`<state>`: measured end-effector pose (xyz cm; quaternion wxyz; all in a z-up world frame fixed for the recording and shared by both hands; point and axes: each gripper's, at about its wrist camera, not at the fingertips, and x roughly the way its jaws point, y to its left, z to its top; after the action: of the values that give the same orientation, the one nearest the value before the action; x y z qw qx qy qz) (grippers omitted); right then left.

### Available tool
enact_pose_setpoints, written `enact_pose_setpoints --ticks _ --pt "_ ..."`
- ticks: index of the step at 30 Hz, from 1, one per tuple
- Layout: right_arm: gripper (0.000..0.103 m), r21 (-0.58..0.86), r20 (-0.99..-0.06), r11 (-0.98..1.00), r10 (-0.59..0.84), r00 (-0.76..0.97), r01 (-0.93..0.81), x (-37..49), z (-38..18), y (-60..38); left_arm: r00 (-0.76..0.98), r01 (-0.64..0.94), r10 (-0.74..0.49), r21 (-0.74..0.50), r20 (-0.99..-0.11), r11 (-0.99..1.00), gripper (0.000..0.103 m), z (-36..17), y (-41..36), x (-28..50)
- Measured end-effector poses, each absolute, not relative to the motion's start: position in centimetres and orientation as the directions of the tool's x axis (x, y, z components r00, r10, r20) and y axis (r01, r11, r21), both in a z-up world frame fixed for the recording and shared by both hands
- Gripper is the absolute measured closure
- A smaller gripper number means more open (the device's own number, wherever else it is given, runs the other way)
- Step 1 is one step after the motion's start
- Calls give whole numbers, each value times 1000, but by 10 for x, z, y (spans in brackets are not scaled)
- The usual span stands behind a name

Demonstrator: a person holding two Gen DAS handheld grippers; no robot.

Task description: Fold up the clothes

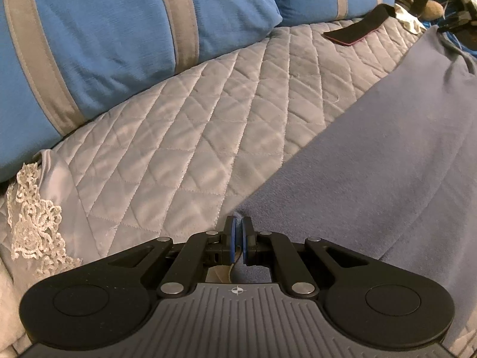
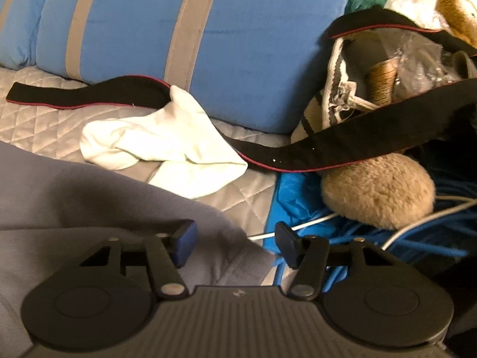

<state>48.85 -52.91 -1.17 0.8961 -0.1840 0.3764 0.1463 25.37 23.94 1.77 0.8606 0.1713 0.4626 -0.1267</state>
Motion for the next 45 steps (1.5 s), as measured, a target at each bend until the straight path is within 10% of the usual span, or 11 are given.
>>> enact_pose_setpoints --ticks 2,5,24,45 --pt "53 -197 -746 886 142 651 -420 495 -12 -531 542 375 -64 172 -838 911 99 18 241 254" --pt "103 -155 -772 886 168 614 -437 499 -11 -532 554 367 -63 175 -830 913 99 20 242 253" --pt "103 -264 -571 924 83 817 -278 456 51 -508 775 126 158 393 -613 911 99 89 259 273" --pt "103 -247 -590 908 135 796 -337 317 66 -523 813 290 -20 375 -581 881 99 77 259 159"
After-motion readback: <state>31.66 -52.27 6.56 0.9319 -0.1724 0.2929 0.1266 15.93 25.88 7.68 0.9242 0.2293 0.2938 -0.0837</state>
